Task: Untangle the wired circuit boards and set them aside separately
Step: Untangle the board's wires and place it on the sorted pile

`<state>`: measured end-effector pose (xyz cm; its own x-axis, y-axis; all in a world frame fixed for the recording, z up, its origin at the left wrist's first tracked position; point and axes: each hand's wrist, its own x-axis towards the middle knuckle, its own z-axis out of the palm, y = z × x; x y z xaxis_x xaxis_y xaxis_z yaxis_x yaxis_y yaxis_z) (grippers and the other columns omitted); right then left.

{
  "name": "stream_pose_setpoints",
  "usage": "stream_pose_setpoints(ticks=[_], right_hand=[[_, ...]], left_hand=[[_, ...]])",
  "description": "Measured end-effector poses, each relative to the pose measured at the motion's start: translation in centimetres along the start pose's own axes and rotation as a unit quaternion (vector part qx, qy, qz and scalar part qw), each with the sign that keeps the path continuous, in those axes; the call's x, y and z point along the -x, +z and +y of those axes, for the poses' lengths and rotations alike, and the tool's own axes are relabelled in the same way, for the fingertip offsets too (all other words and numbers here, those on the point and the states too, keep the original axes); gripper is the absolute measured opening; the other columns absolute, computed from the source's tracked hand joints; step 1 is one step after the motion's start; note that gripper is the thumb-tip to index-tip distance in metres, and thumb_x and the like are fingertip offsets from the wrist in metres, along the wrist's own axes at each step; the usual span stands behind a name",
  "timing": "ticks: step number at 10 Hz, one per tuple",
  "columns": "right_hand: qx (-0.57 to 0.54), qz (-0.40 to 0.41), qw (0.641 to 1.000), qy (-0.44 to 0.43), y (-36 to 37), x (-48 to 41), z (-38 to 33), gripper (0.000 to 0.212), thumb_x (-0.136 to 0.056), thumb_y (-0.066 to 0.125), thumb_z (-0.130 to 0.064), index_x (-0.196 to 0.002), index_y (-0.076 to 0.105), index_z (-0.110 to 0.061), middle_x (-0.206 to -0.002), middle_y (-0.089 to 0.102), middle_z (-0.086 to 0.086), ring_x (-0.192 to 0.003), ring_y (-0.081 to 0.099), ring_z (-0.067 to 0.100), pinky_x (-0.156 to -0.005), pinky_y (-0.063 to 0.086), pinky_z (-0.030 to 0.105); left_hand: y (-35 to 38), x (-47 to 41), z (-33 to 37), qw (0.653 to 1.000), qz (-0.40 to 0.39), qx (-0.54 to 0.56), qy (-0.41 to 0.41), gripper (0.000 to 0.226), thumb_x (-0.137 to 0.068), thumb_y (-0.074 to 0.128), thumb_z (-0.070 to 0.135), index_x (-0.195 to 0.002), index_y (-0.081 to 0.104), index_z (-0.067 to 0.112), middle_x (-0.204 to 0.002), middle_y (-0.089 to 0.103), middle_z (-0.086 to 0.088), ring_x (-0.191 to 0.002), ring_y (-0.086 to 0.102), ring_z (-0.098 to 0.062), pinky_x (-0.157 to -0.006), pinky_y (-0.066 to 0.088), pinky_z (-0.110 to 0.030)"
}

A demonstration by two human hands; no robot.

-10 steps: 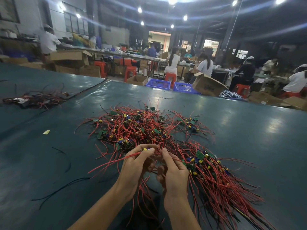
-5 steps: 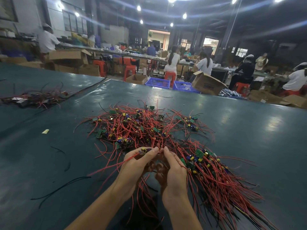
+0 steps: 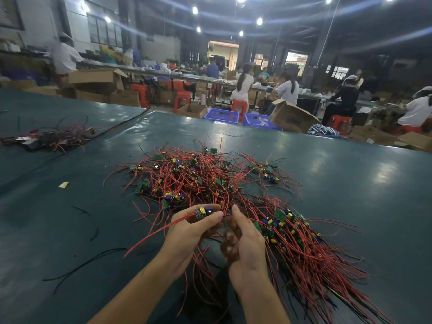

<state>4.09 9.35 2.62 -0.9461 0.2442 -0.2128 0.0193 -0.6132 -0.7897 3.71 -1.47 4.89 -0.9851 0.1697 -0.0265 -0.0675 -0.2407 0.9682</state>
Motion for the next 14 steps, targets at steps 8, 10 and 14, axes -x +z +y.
stream_pose_setpoints(ticks=[8, 10, 14], right_hand=[[0.05, -0.03, 0.998, 0.004, 0.0, 0.9, 0.1, 0.02, -0.06, 0.082, -0.029, -0.069, 0.077, -0.013, -0.085, 0.075, 0.019, -0.075, 0.074, 0.031, -0.067, 0.061, 0.037], [0.083, -0.022, 0.996, -0.026, 0.2, 0.9, 0.2, 0.014, -0.083, 0.074, -0.016, -0.07, 0.08, -0.016, -0.084, 0.076, 0.015, -0.079, 0.073, 0.029, -0.075, 0.06, 0.037], [0.101, 0.048, 0.994, 0.009, 0.0, 0.6, -1.3, 0.014, -0.085, 0.071, -0.024, -0.076, 0.082, -0.021, -0.07, 0.072, -0.003, -0.051, 0.062, 0.006, -0.048, 0.049, 0.023]], left_hand=[[0.0, -0.2, -0.7, 0.995, 0.061, -0.078, 0.009, 0.018, -0.089, 0.065, 0.026, -0.074, 0.065, 0.014, -0.069, 0.064, 0.0, -0.068, 0.057, -0.019, -0.083, 0.048, -0.048], [-0.3, -0.6, -1.0, 0.992, 0.058, -0.114, 0.006, 0.021, -0.087, 0.065, 0.036, -0.082, 0.065, 0.015, -0.078, 0.063, -0.004, -0.08, 0.057, -0.026, -0.093, 0.048, -0.056], [-1.1, -1.2, -2.3, 0.994, 0.042, -0.076, 0.064, 0.025, -0.084, 0.072, 0.033, -0.061, 0.072, 0.023, -0.063, 0.067, 0.006, -0.061, 0.062, -0.011, -0.073, 0.051, -0.038]])
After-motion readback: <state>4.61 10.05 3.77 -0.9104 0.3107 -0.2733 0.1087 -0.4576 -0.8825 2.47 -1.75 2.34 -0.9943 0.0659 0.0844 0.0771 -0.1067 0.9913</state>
